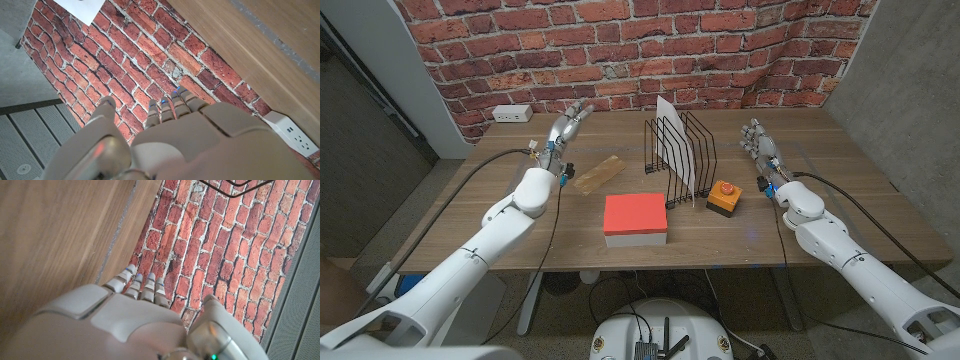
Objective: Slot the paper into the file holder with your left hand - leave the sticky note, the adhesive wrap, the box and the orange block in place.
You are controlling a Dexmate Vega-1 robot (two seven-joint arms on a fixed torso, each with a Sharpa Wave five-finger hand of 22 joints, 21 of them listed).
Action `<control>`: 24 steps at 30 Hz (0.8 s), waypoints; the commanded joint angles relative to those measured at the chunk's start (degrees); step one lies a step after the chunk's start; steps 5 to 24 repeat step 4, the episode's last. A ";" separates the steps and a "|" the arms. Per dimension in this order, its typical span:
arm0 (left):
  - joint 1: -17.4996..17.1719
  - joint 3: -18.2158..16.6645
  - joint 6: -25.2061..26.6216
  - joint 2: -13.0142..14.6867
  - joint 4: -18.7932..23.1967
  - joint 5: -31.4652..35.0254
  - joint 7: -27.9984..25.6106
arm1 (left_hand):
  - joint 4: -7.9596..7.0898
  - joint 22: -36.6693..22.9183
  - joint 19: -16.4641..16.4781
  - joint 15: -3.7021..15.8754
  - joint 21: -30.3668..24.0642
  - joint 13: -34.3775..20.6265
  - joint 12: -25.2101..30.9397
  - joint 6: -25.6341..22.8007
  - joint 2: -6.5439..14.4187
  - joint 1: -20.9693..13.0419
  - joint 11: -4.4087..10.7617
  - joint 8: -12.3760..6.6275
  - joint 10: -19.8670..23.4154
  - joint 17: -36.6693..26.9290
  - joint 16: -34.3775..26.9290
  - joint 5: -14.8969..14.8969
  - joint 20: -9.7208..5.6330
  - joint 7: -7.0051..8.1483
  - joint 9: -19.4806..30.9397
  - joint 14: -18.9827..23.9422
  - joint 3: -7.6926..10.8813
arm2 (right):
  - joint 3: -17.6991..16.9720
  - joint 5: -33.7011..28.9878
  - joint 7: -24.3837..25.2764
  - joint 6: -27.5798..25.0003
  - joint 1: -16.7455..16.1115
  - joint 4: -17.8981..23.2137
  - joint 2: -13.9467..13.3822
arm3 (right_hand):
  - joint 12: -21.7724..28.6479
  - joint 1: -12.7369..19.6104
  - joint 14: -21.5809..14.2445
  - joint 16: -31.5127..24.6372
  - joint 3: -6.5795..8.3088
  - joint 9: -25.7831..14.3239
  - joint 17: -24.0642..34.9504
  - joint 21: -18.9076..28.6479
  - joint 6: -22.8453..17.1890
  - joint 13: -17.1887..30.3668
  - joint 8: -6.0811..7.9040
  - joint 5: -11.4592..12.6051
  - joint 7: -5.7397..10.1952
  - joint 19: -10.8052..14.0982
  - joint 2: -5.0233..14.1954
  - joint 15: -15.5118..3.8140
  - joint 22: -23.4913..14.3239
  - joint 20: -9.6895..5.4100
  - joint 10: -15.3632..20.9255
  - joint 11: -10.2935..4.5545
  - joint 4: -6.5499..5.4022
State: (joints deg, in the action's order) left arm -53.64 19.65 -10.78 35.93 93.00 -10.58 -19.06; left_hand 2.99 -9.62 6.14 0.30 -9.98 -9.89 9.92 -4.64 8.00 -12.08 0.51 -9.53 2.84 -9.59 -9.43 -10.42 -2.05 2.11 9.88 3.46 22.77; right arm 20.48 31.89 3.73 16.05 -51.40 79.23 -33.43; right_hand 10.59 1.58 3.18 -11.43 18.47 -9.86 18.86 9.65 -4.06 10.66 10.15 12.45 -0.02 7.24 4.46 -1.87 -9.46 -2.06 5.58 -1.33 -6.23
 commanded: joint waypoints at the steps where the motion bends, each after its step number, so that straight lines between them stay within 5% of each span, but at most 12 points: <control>1: -1.01 0.04 -3.68 -2.11 -3.62 -2.63 -1.25 | -0.32 -0.01 0.97 0.14 -0.61 0.08 0.41 -0.39 -0.02 0.69 0.15 -0.63 0.25 -0.10 -0.57 -0.32 -4.00 -0.34 -0.06 0.26 0.07 | -0.09 1.21 -0.72 0.16 -0.28 -0.57 0.56 | -0.06 -0.60 0.32 -0.09 0.05 -0.16 0.12 0.37 0.32 -0.01 0.01 0.11 -0.32 -0.23 1.66 -0.62 -0.14 -1.43 -0.13 0.14 -0.47; 24: -1.97 -0.05 -4.16 -2.29 -3.42 -2.63 -2.09 | -0.30 -0.01 1.47 0.34 -0.82 0.08 0.60 -0.79 0.04 0.85 0.32 -0.79 0.62 -0.08 -0.82 -0.35 -4.06 -0.43 -0.06 0.91 0.18 | 0.07 1.20 -0.39 0.04 -0.24 -1.04 0.94 | 0.03 -0.68 0.00 -0.24 -0.08 -0.16 0.04 0.65 0.31 -0.02 0.08 0.13 -0.34 0.25 1.50 -0.40 -0.14 -1.25 -0.04 0.24 -0.56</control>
